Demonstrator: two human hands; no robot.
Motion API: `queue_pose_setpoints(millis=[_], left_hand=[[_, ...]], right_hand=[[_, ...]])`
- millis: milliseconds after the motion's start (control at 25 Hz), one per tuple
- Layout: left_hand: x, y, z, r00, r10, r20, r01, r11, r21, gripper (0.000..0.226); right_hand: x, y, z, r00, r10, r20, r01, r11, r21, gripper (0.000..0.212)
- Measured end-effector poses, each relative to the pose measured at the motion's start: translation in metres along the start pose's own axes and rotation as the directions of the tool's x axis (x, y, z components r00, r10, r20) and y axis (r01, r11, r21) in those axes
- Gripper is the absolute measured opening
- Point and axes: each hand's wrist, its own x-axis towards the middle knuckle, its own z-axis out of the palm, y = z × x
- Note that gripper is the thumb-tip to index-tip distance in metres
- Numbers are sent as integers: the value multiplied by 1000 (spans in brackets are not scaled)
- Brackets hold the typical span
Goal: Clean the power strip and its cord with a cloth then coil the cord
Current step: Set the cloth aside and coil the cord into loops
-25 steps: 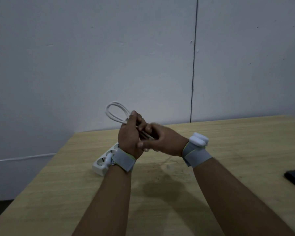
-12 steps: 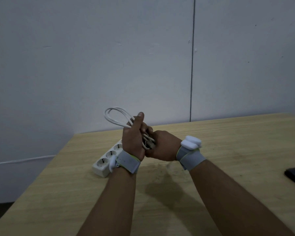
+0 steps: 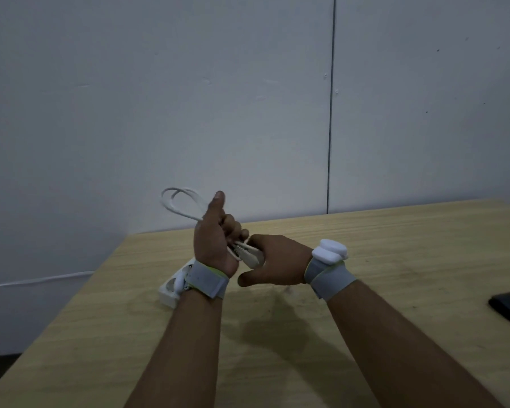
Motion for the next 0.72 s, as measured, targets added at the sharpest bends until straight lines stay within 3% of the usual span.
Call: queue_pose_setpoints(millis=[80,160,200,280,320,400,480,520,600,720], left_hand=[[6,12,-10,997,6,-73,-8,1000,-30,50],[12,22,-22,990,1,-143,-11,997,-71,52],[14,25,-27,986,1,-164,-7,999,-34,51],[13,22,-33,985,19,-174,21,975,223,47],[12,15,-33,988,28,-154,37,915,401,47],[9,0,-26,997,14,-75,44,699,714,54],[3,-16,-17,994,-109,26,31,494,869,64],[0,-24,-14,972,-220,80,34,472,881,67],[-6,-37,-12,871,-459,178,130,563,816,61],[-15,-52,-14,724,-639,259,210,562,800,39]], right_hand=[[-5,15,-9,999,41,24,-42,997,63,42],[-12,28,-22,999,31,-24,-25,977,212,22],[-15,33,-28,998,28,-54,-15,972,234,11],[-19,38,-37,997,7,-79,8,980,197,3],[-21,38,-39,997,-7,-73,20,984,176,4],[-24,33,-44,995,-41,-88,55,983,173,7],[-27,26,-52,988,-77,-136,104,974,204,15],[-29,23,-56,984,-97,-149,126,972,199,18],[-32,19,-63,982,-123,-144,150,968,200,19],[-35,17,-66,979,-111,-169,149,961,233,19]])
